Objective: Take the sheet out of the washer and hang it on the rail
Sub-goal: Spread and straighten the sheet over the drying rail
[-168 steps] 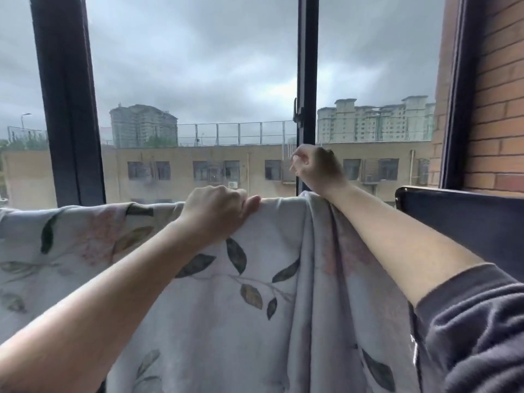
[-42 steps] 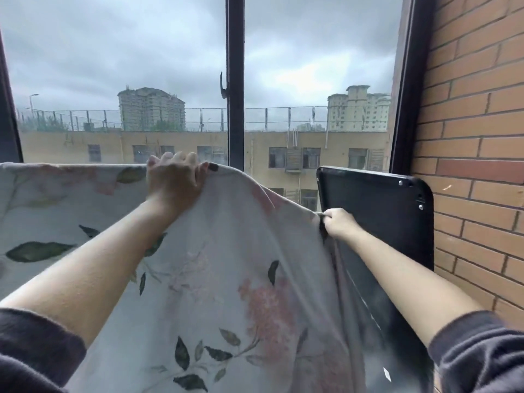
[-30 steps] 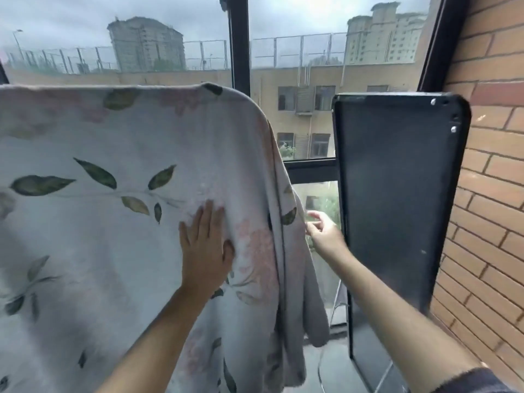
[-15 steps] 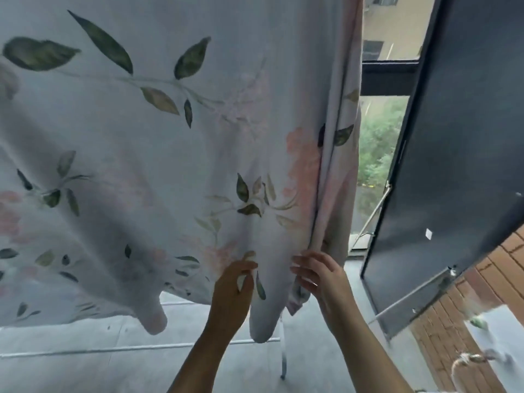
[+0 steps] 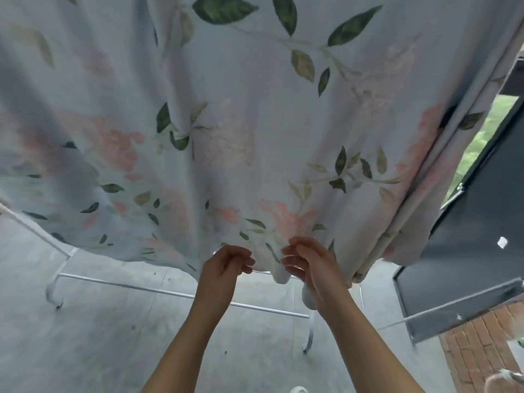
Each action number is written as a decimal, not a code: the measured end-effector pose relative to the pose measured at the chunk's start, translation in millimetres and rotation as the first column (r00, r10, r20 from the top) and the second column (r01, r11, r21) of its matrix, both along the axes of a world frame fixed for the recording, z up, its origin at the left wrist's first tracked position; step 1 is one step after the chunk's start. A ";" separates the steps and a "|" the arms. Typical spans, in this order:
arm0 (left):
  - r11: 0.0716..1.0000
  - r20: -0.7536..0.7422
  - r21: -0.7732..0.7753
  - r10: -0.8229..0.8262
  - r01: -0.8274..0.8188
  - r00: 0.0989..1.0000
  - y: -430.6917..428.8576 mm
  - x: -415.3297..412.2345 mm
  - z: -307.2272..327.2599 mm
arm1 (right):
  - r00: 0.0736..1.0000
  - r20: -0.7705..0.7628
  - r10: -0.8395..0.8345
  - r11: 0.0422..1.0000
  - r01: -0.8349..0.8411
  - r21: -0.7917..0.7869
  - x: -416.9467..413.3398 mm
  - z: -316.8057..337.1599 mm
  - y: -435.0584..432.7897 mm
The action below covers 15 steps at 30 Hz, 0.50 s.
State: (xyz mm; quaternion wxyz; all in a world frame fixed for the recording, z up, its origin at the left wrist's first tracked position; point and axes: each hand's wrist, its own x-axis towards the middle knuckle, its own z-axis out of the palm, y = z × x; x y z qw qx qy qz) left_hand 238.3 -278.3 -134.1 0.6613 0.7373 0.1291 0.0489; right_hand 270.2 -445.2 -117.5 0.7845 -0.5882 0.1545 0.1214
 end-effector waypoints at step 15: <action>0.942 0.043 -0.094 0.326 -0.321 0.944 263.5 -105.2 2.9 | 0.925 0.017 0.379 0.925 -0.380 0.026 -78.3 14.8 281.5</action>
